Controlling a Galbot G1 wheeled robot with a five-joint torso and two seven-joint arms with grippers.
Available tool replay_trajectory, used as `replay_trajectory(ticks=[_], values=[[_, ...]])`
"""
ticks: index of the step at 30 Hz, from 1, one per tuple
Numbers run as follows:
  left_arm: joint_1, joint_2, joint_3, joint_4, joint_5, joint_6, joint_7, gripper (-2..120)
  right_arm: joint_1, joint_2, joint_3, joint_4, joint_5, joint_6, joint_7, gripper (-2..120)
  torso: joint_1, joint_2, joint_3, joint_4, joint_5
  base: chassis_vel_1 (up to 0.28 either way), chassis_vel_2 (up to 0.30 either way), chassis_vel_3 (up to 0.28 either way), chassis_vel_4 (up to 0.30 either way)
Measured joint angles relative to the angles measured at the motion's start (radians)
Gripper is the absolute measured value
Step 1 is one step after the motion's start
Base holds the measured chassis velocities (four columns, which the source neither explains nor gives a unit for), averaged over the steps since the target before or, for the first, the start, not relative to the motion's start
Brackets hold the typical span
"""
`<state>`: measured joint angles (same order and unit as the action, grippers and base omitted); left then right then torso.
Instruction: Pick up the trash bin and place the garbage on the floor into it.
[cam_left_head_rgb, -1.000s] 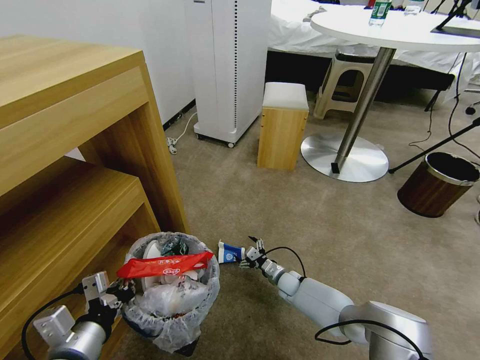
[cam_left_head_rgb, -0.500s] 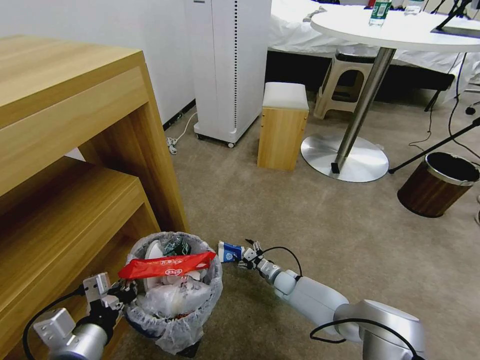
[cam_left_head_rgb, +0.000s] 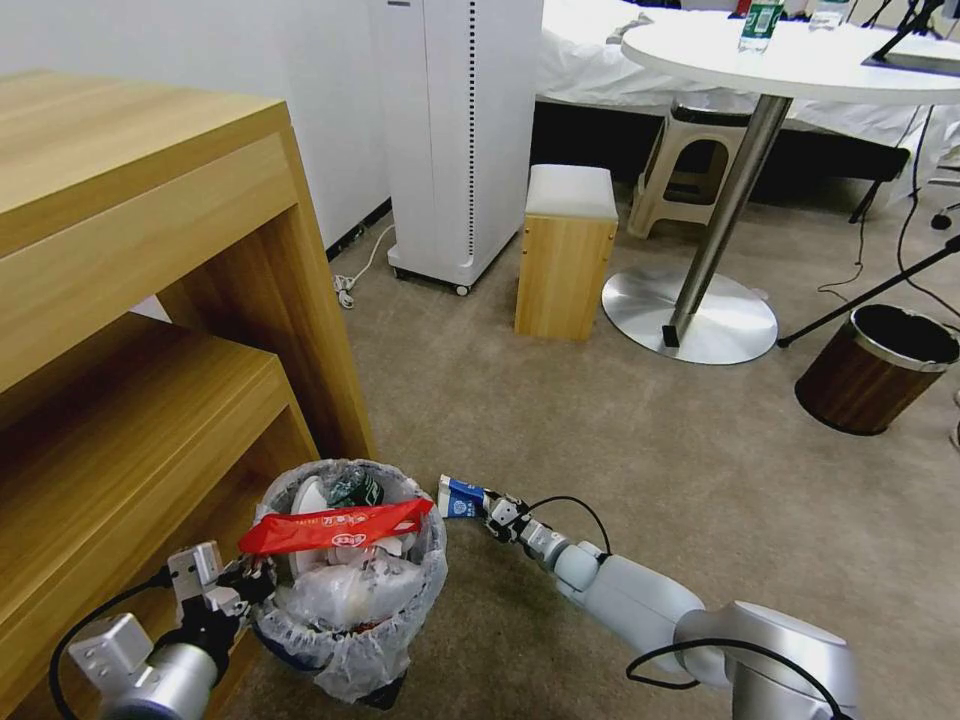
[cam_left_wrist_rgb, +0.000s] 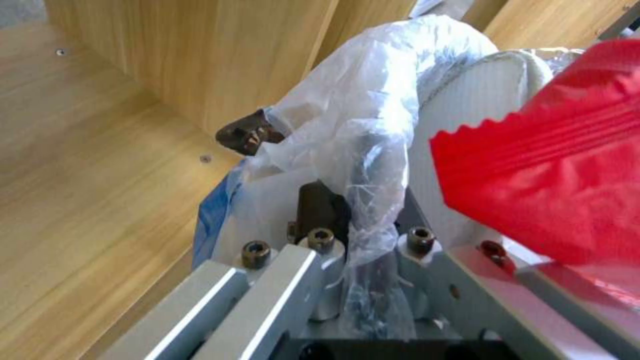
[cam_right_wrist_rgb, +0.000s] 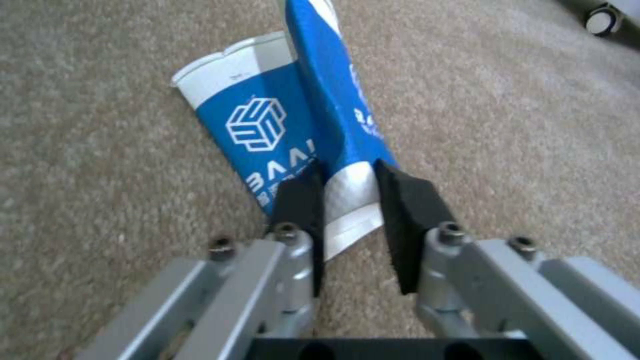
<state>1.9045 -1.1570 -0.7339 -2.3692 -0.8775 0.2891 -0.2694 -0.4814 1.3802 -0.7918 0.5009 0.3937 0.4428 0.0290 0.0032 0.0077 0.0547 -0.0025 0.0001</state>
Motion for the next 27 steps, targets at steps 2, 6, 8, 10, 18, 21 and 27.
replay_trajectory(ticks=[2, 6, 8, 10, 18, 21, 27], values=[[0.000, 0.000, 0.001, 0.001, 0.000, 0.000, 0.000, 3, 0.000, 0.000, 0.000, 0.000, 0.000, 0.000, 0.000, 13, 0.000, 0.000, 0.000, 0.0001, -0.0001, 0.000, 0.000, 0.000, 0.000], [-0.003, 0.001, 0.001, 0.005, -0.001, -0.001, 0.000, 3, -0.005, -0.006, 0.004, 0.014, 0.002, 0.002, 0.003, 3, 0.000, 0.000, 0.000, 0.0000, -0.0001, 0.000, 0.000, 0.000, 0.000], [-0.004, 0.001, 0.000, 0.009, -0.001, -0.001, 0.000, 3, -0.007, -0.013, 0.005, 0.031, 0.017, 0.005, 0.002, 0, 0.000, 0.000, 0.000, 0.0000, -0.0001, 0.000, 0.000, 0.000, 0.000], [-0.005, 0.004, -0.003, 0.019, -0.002, -0.001, 0.000, 3, -0.014, -0.045, 0.001, 0.102, 0.071, 0.012, 0.000, 0, 0.000, 0.000, 0.000, 0.0000, -0.0002, 0.000, 0.000, 0.000, 0.000], [-0.038, 0.025, 0.004, 0.056, -0.016, 0.002, -0.009, 3, -0.037, -0.201, 0.041, 0.309, 0.126, 0.182, -0.111, 0, 0.000, 0.000, 0.000, 0.0003, 0.0001, 0.000, 0.000, 0.000, 0.000], [-0.042, 0.031, 0.010, 0.065, -0.017, 0.006, -0.011, 3, -0.052, -0.315, 0.064, 0.419, 0.135, 0.210, -0.141, 0, 0.000, 0.000, 0.000, -0.0003, -0.0004, 0.000, 0.000, 0.000, 0.000], [-0.048, 0.043, 0.020, 0.078, -0.020, 0.013, -0.013, 3, -0.068, -0.452, 0.106, 0.611, 0.153, 0.248, -0.177, 0, 0.000, 0.000, 0.000, -0.0001, 0.0003, 0.000, 0.000, 0.000, 0.000]])
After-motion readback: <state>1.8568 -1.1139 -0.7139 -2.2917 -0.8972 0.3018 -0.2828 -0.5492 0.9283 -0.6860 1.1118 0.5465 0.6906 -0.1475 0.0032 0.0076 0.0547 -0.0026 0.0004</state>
